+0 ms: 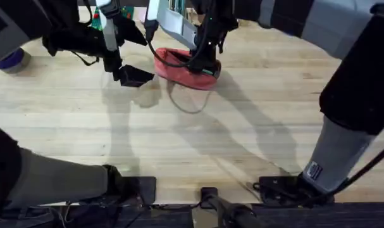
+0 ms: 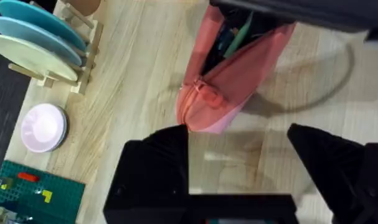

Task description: Unzip the bag, pick up the pens from the table one at a time and place them inside, then zip the bag closed.

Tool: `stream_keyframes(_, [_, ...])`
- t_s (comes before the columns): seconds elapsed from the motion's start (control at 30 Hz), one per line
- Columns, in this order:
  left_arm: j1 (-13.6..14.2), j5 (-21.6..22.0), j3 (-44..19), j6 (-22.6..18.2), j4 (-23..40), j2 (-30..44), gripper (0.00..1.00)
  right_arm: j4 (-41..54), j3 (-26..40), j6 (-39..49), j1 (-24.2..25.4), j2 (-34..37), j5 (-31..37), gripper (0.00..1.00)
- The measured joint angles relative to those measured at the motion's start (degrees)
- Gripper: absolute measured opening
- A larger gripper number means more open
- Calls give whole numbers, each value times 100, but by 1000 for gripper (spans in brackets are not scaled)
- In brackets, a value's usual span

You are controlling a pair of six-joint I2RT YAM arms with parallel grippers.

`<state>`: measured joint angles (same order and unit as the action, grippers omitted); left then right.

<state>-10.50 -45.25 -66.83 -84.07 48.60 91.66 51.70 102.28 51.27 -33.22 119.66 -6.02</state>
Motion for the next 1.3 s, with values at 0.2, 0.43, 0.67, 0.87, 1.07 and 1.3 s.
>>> stream_keyframes(0.2, [0, 0, 0, 0, 0, 0, 993, -54, 0, -65, -6, 0, -2, 75])
stream_keyframes(0.43, [0, 0, 0, 0, 0, 0, 994, -37, 0, -119, -15, 0, -4, 505])
stream_keyframes(0.67, [0, 0, 0, 0, 0, 0, 994, 16, 0, -198, -15, 0, -3, 996])
stream_keyframes(0.87, [0, 0, 0, 0, 0, 0, 994, 18, 0, -245, -15, 0, -2, 996])
stream_keyframes(1.07, [0, 0, 0, 0, 0, 0, 993, 20, 0, -309, -15, 0, -2, 997])
stream_keyframes(1.3, [0, 0, 0, 0, 5, -2, 993, 20, 0, -355, -15, 0, -2, 996])
